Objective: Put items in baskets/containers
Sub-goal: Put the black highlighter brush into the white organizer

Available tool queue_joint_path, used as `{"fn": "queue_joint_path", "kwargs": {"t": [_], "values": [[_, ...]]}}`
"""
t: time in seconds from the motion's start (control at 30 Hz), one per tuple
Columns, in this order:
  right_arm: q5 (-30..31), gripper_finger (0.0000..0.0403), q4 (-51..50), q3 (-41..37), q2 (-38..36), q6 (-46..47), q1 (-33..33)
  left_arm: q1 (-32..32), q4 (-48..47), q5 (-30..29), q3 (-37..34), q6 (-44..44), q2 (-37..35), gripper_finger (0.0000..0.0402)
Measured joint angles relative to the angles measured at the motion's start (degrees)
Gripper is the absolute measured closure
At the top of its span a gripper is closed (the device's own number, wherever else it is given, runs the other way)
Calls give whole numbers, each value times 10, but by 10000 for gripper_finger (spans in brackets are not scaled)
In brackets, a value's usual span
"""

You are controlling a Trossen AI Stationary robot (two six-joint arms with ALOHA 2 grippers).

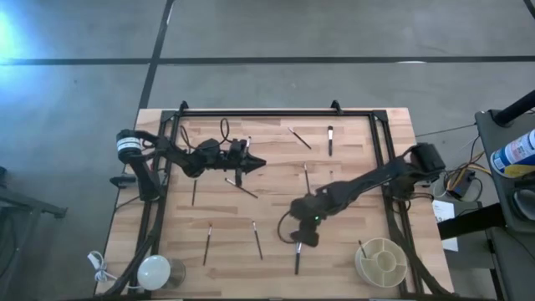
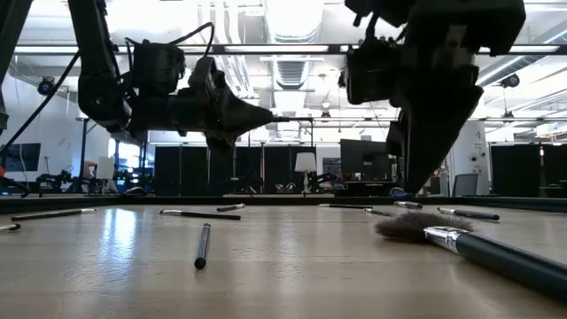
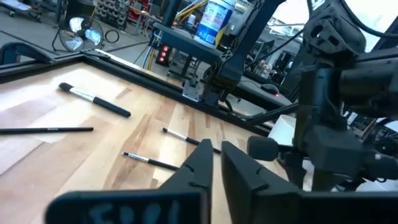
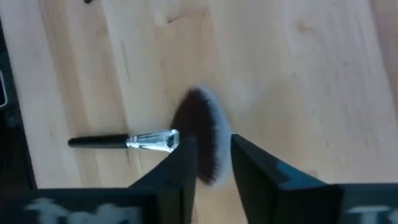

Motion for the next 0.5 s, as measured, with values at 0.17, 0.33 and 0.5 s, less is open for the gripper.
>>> {"fn": "queue_joint_path", "kwargs": {"t": [0.17, 0.33, 0.5], "values": [[2, 259, 2, 20, 25, -24, 5, -2, -10, 0, 5, 0, 0, 328], [3, 248, 1, 36, 52, -61, 15, -4, -10, 0, 6, 0, 0, 317], [24, 248, -44, 64, 73, -105, 25, -4, -10, 0, 7, 2, 0, 317]]}}
